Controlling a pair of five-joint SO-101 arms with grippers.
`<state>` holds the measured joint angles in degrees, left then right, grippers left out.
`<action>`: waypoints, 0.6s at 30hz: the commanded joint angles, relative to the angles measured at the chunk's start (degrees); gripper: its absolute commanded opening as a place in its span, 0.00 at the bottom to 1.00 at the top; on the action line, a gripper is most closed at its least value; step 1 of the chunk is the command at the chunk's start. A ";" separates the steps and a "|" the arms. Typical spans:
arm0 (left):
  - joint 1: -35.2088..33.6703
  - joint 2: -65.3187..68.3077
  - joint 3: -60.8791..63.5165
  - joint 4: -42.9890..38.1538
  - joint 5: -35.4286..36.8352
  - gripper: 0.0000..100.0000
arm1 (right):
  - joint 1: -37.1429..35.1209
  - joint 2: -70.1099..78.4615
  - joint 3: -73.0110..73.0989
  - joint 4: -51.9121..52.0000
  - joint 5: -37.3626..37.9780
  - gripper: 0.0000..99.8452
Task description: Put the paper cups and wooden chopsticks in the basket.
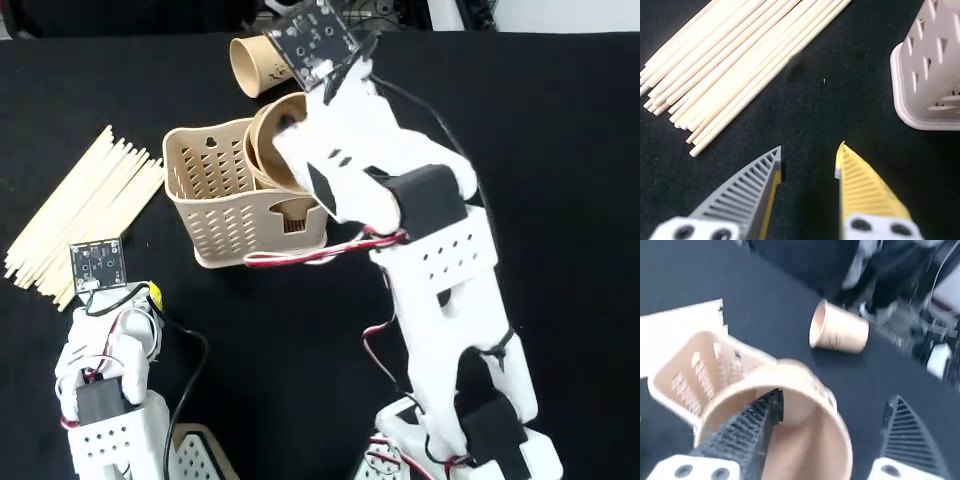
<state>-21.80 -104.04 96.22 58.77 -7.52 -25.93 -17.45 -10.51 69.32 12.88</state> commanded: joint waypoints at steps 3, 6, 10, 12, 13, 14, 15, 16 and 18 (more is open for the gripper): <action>-0.57 -0.44 1.10 -1.14 -0.26 0.18 | -1.05 2.15 -1.10 -13.63 0.53 0.29; -0.57 -0.44 1.10 -1.14 -0.26 0.18 | -1.23 5.05 -2.51 -13.63 0.44 0.29; -0.57 -0.44 1.10 -1.14 -0.26 0.18 | -1.41 6.99 -4.88 -10.73 0.62 0.29; -0.57 -0.44 1.10 -1.14 -0.26 0.18 | -1.41 6.99 -6.29 -7.65 0.70 0.29; -0.57 -0.44 1.10 -1.14 -0.26 0.18 | -1.23 6.81 -6.81 -6.51 0.70 0.29; -0.57 -0.44 1.10 -1.14 -0.26 0.18 | -0.53 6.81 -7.43 -5.45 0.70 0.29; -0.57 -0.44 1.10 -1.14 -0.26 0.18 | 0.09 6.73 -8.22 -4.31 0.70 0.29; -0.57 -0.44 1.10 -1.14 -0.26 0.18 | 0.79 6.73 -9.45 -2.90 0.70 0.29; -0.57 -0.44 1.10 -1.14 -0.26 0.18 | 3.69 6.73 -11.91 0.62 0.70 0.29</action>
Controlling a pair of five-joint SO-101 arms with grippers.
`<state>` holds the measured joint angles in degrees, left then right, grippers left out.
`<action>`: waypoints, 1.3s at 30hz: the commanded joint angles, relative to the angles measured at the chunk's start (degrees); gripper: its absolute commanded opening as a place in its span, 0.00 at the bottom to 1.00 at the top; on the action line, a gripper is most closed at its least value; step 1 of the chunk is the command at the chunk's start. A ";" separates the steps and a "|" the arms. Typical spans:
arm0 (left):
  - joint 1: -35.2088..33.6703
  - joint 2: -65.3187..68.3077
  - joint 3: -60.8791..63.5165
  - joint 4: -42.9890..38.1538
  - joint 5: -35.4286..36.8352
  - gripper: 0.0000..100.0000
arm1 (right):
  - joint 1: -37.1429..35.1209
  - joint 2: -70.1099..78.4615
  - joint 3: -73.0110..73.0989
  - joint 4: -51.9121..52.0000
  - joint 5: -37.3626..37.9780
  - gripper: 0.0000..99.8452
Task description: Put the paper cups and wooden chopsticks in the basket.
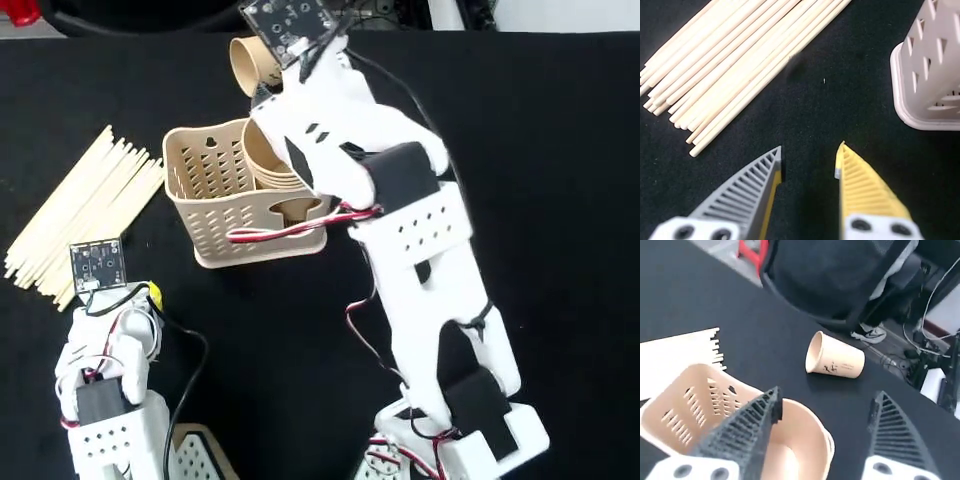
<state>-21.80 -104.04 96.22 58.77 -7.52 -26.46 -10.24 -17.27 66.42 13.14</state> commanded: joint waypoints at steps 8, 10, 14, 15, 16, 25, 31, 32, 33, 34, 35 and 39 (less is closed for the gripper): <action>-0.57 -0.44 1.01 -1.14 -0.26 0.18 | 15.03 -9.27 -19.91 22.51 0.26 0.16; -0.66 -0.44 -0.40 -0.97 -1.49 0.18 | 19.25 -12.44 -20.00 25.93 0.18 0.09; -1.80 -0.44 -7.34 1.32 -5.80 0.18 | 29.80 -15.25 -11.12 29.63 0.44 0.02; -2.07 -0.35 -9.10 1.32 -5.98 0.18 | 32.00 -15.34 -7.34 29.63 0.53 0.02; -2.07 -0.26 -10.77 1.49 -6.24 0.18 | 33.85 -15.43 -3.21 29.10 0.62 0.01; -2.42 13.98 -30.02 7.30 -20.22 0.22 | 37.54 -22.73 42.33 -0.53 0.18 0.01; -2.51 30.33 -40.48 7.03 -22.68 0.22 | 37.10 -29.85 65.98 -22.42 0.00 0.01; -2.51 32.70 -42.24 7.12 -22.68 0.22 | 37.10 -30.11 69.05 -26.29 -0.09 0.01; -2.51 34.90 -43.91 7.03 -22.68 0.22 | 37.10 -30.11 72.04 -29.89 -0.09 0.01; -2.51 37.01 -45.49 6.95 -22.77 0.23 | 37.10 -30.11 74.68 -33.41 -0.18 0.01; -2.51 39.21 -46.99 6.86 -23.21 0.23 | 37.10 -30.11 77.05 -36.13 -1.05 0.01; -2.42 49.85 -53.93 6.86 -26.29 0.23 | 37.45 -30.02 84.97 -43.43 -5.63 0.01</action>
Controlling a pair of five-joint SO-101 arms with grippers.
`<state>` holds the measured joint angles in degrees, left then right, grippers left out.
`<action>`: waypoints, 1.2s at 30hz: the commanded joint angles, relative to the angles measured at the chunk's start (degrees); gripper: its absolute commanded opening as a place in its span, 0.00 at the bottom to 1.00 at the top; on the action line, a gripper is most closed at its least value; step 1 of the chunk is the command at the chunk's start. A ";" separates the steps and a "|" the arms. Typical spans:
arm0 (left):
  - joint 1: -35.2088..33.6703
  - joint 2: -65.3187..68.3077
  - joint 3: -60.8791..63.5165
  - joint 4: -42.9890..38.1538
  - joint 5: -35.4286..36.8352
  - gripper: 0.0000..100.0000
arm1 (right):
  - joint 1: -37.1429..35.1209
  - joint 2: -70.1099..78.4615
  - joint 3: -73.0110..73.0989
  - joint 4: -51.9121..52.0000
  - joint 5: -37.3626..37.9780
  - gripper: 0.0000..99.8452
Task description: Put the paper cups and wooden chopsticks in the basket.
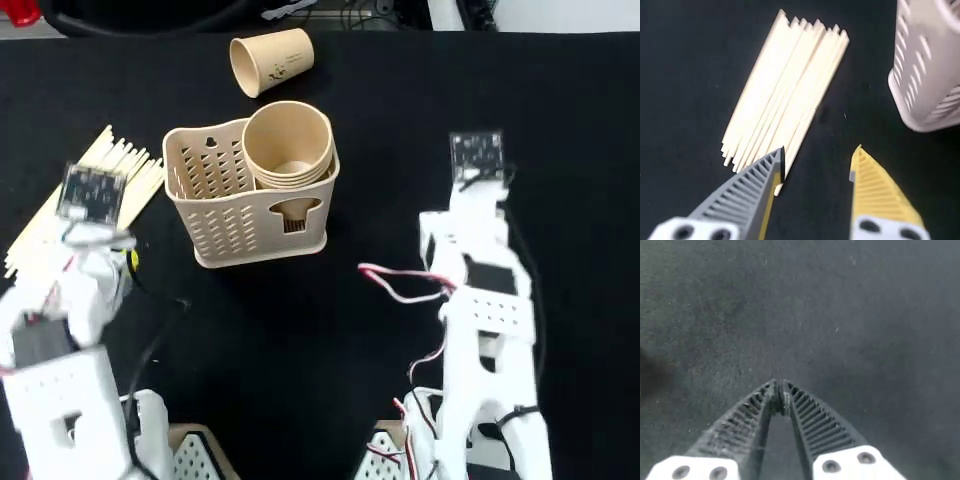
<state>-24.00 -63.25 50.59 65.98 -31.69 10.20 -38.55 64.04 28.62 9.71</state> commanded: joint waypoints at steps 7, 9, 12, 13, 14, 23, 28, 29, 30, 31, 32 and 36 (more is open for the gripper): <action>-0.31 32.35 -24.13 -0.09 -2.29 0.23 | 0.70 -1.89 7.60 -9.76 -2.55 0.01; -0.31 38.59 -28.88 0.09 -2.29 0.23 | 0.88 -1.89 7.69 -9.76 -2.46 0.01; -0.31 47.38 -34.68 0.18 -2.11 0.23 | 0.88 -1.98 7.87 -9.76 -2.20 0.01; -0.31 50.29 -36.35 0.09 -2.20 0.23 | 0.88 -1.98 7.87 -9.76 -2.20 0.01; -0.31 53.19 -37.85 -0.18 -2.20 0.23 | 0.88 -1.98 7.87 -9.76 -2.20 0.01; -0.31 77.19 -55.78 3.25 -2.29 0.23 | 0.62 -1.89 7.87 -9.76 -2.20 0.01; -0.31 88.44 -63.96 4.57 -5.27 0.23 | 0.53 -1.89 7.96 -9.76 -2.20 0.01; -0.31 90.55 -65.19 4.57 -6.42 0.23 | 0.53 -1.89 7.96 -9.76 -2.20 0.01; -0.40 92.75 -66.07 4.48 -7.30 0.23 | 0.53 -1.89 7.96 -9.76 -2.20 0.01; -0.57 94.68 -66.77 4.31 -8.26 0.23 | 0.53 -1.80 7.96 -9.76 -2.20 0.01; -0.84 96.35 -67.65 4.22 -9.14 0.23 | 0.53 -1.80 7.96 -9.85 -2.20 0.01; -2.77 102.33 -72.75 4.13 -11.16 0.23 | 0.53 -1.80 7.96 -9.85 -2.11 0.01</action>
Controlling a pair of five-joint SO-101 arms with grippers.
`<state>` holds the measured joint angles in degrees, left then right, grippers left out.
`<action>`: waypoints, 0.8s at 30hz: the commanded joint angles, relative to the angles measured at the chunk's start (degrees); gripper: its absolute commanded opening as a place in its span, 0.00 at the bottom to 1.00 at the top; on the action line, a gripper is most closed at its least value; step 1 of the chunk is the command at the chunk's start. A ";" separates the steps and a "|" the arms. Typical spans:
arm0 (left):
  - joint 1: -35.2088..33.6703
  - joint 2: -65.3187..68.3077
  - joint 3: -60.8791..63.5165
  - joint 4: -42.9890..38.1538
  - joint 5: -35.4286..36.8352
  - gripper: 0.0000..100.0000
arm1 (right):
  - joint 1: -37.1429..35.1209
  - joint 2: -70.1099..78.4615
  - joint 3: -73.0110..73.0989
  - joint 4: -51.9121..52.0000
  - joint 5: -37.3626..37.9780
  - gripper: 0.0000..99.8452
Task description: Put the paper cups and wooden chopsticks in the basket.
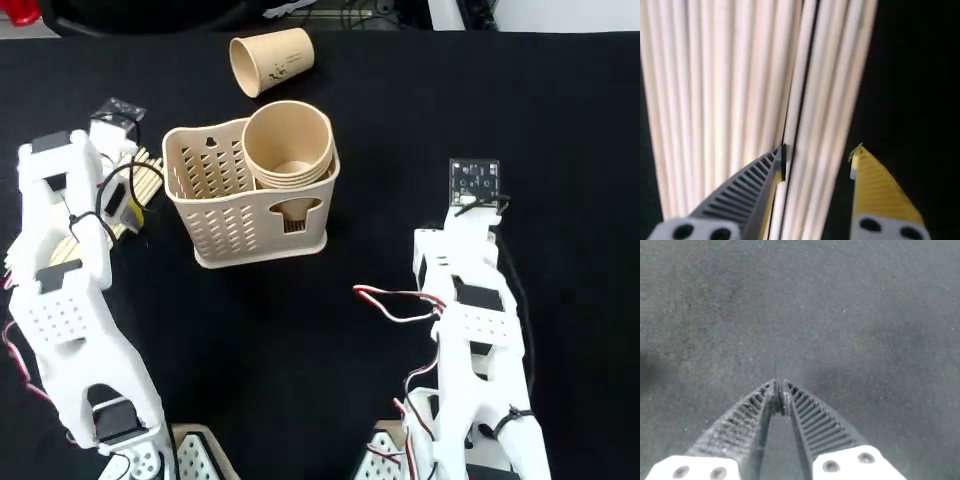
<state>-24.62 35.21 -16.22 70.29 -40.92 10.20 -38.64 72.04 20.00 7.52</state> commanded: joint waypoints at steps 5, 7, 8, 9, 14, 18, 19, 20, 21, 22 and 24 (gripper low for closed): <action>-4.26 9.76 -10.77 0.18 -6.86 0.22 | 0.53 -1.71 0.04 -1.23 0.09 0.01; -4.62 11.16 -11.03 0.26 -9.05 0.21 | 0.53 -1.71 0.04 -1.23 0.09 0.01; -4.70 11.87 -11.21 0.26 -9.85 0.18 | 0.53 -1.71 0.04 -1.23 0.09 0.01; -4.70 12.31 -11.38 0.26 -10.46 0.15 | 0.53 -1.71 0.04 -1.23 0.09 0.01; -3.91 12.31 -10.86 0.35 -10.90 0.04 | 0.53 -1.71 0.40 -1.23 0.09 0.01; -3.56 12.31 -10.86 0.79 -10.73 0.03 | 0.53 -1.80 0.48 -1.23 0.09 0.01; -3.56 12.31 -11.47 2.29 -10.73 0.03 | 0.53 -1.80 0.48 -1.23 0.09 0.01; -3.47 12.31 -11.82 4.22 -10.90 0.03 | 0.44 -1.80 0.48 -1.23 0.09 0.01; -3.30 12.22 -12.88 6.42 -10.90 0.03 | 0.44 -1.80 0.48 -1.23 0.09 0.01; -3.03 12.22 -14.37 9.05 -10.90 0.03 | 0.44 -1.80 0.48 -1.32 0.09 0.01; -2.86 12.22 -18.77 14.51 -10.73 0.03 | 0.44 -1.71 0.66 -2.29 0.09 0.01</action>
<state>-26.46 47.34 -28.26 76.79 -51.38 10.29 -38.99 72.75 19.65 7.52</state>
